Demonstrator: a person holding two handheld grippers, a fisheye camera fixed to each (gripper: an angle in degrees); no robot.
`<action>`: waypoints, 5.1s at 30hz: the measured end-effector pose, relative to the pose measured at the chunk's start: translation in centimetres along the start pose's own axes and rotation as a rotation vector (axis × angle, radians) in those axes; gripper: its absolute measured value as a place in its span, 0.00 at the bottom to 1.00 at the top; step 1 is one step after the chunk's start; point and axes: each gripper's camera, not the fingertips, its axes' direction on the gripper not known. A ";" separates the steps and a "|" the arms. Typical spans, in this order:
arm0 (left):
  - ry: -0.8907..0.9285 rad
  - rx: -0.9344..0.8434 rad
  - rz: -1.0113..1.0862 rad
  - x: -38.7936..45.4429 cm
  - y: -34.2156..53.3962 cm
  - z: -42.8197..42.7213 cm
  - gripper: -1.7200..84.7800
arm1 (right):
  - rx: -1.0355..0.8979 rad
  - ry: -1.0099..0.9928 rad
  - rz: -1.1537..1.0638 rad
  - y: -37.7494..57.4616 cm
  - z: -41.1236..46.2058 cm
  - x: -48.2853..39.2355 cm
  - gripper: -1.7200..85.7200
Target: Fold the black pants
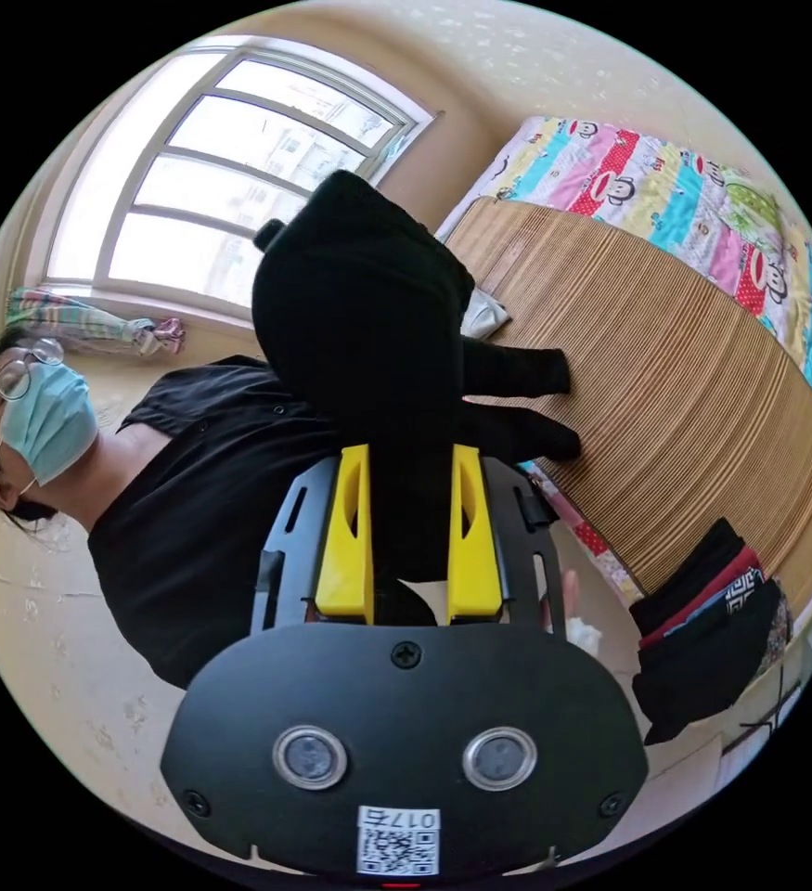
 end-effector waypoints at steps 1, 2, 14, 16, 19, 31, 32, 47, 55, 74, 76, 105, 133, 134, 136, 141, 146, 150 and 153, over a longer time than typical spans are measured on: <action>-0.009 -0.003 -0.009 0.1 0.4 0.6 0.07 | 0.026 -0.002 -0.012 0.0 -0.5 -1.1 0.18; -0.014 -0.004 -0.014 0.2 0.6 1.0 0.07 | 0.069 -0.018 -0.019 -0.2 -1.0 -2.1 0.19; -0.233 -0.256 -0.067 0.8 1.2 9.6 0.07 | 0.084 -0.173 0.022 -14.3 3.6 -1.9 0.23; -0.277 -0.308 -0.061 1.2 1.3 10.8 0.07 | 0.060 -0.161 0.058 -15.3 4.5 -1.0 0.19; -0.328 -0.330 -0.087 1.2 1.6 11.5 0.07 | 0.052 -0.132 -0.033 -16.1 4.6 -1.8 0.13; -0.549 0.026 -0.135 4.3 -2.6 -4.0 0.07 | 0.907 0.419 -0.244 -1.8 -13.0 -13.5 0.05; -0.563 0.043 -0.122 4.8 -3.1 -4.4 0.07 | 1.009 0.485 -0.267 0.4 -14.4 -15.7 0.05; -1.001 0.108 -0.251 -22.4 -22.1 -11.5 0.09 | 1.138 0.627 -0.069 -23.0 -41.1 2.2 0.04; -1.116 -0.177 -1.016 -42.5 5.4 -17.9 0.14 | 0.614 0.390 0.425 -23.8 -28.1 33.3 0.04; -1.007 -0.359 -1.681 -36.1 31.3 -10.9 0.08 | -0.097 0.339 0.501 0.6 -1.6 35.8 0.16; -1.041 -0.435 -1.685 -36.0 29.8 -10.3 0.08 | -0.133 0.556 0.435 1.6 -2.0 33.5 0.11; -0.645 -0.634 -1.315 -41.4 6.2 -4.7 0.13 | 0.132 -0.222 0.330 23.7 -36.3 23.4 0.05; -0.437 -0.195 -1.418 -37.4 12.9 -19.6 0.06 | 0.670 -0.283 0.738 -2.2 -45.4 61.5 0.26; -0.433 -0.186 -1.419 -37.4 13.2 -19.7 0.06 | 0.655 -0.207 0.721 -5.1 -44.9 61.6 0.25; -0.418 -0.148 -1.414 -37.3 13.8 -20.3 0.06 | 0.627 -0.084 0.688 -9.2 -44.4 61.8 0.23; -0.425 -0.175 -1.335 -37.3 13.1 -21.5 0.06 | 0.579 0.250 0.729 -17.8 -44.1 61.3 0.14; -0.399 -0.087 -1.342 -36.5 12.8 -24.0 0.06 | 0.383 0.718 0.749 -29.1 -41.7 54.5 0.06; -0.401 0.055 -1.345 -34.2 12.1 -28.4 0.06 | 0.195 1.124 0.581 -39.6 -35.5 47.1 0.06; -0.479 0.083 -1.370 -32.2 11.6 -31.6 0.06 | 0.193 1.152 0.446 -46.0 -29.1 42.2 0.06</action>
